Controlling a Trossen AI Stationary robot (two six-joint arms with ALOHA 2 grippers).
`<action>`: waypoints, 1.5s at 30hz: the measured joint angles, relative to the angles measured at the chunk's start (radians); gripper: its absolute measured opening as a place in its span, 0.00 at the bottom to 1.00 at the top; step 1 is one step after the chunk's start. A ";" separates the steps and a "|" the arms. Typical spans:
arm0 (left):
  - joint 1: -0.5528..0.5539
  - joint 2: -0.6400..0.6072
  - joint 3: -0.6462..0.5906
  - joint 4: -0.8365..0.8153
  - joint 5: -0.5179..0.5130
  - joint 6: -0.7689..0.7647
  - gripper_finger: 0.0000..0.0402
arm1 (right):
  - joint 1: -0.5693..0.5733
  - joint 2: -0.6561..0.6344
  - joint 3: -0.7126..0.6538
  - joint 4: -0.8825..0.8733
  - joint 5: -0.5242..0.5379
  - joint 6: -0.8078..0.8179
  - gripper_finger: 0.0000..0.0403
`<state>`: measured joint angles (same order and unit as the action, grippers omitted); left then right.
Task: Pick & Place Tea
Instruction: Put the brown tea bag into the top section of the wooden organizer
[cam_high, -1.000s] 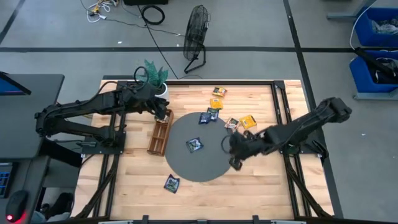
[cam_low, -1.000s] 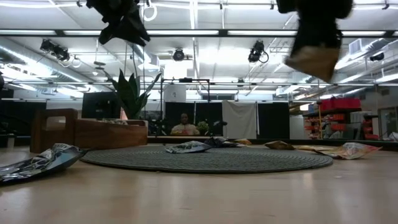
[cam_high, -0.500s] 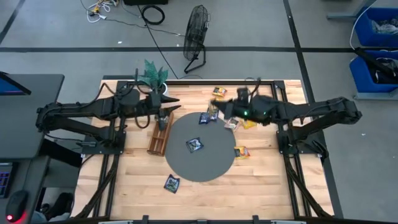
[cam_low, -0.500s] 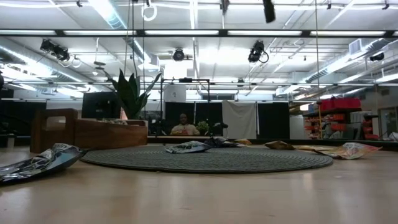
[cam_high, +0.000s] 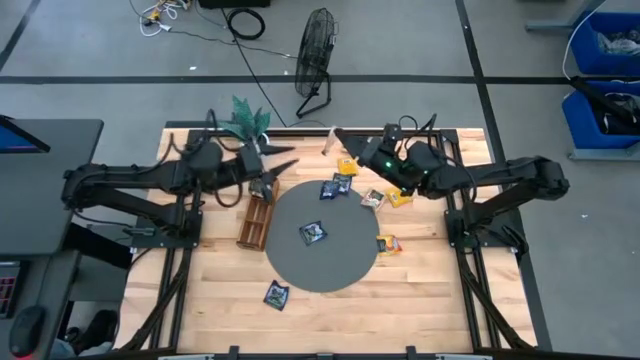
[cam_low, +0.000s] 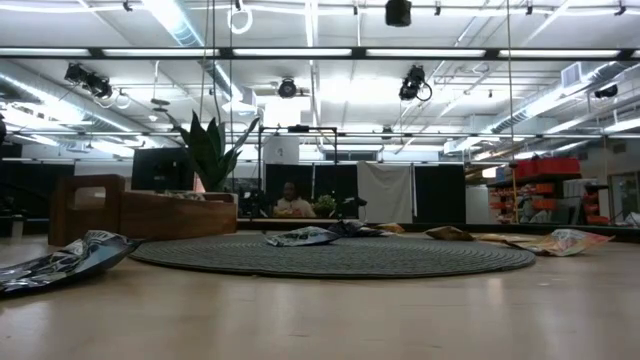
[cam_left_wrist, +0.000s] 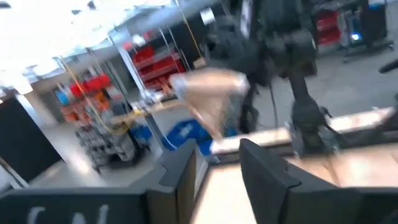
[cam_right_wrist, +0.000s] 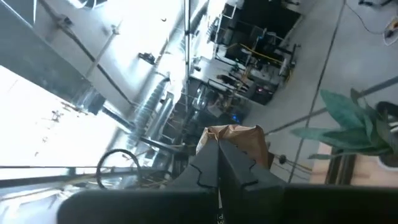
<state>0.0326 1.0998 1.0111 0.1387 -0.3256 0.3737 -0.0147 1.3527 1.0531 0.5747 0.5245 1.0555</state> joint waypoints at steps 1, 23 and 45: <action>0.000 0.015 0.002 0.020 0.000 -0.013 0.38 | 0.000 0.007 0.000 0.005 0.002 0.009 0.00; 0.010 0.180 0.001 0.253 -0.055 0.058 0.68 | 0.000 0.057 0.000 0.057 0.074 0.115 0.00; 0.039 0.242 0.001 0.370 -0.063 0.031 0.42 | -0.011 0.061 0.000 0.051 0.078 0.115 0.00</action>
<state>0.0711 1.3418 1.0119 0.5087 -0.3885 0.4049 -0.0257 1.4136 1.0527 0.6258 0.6022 1.1702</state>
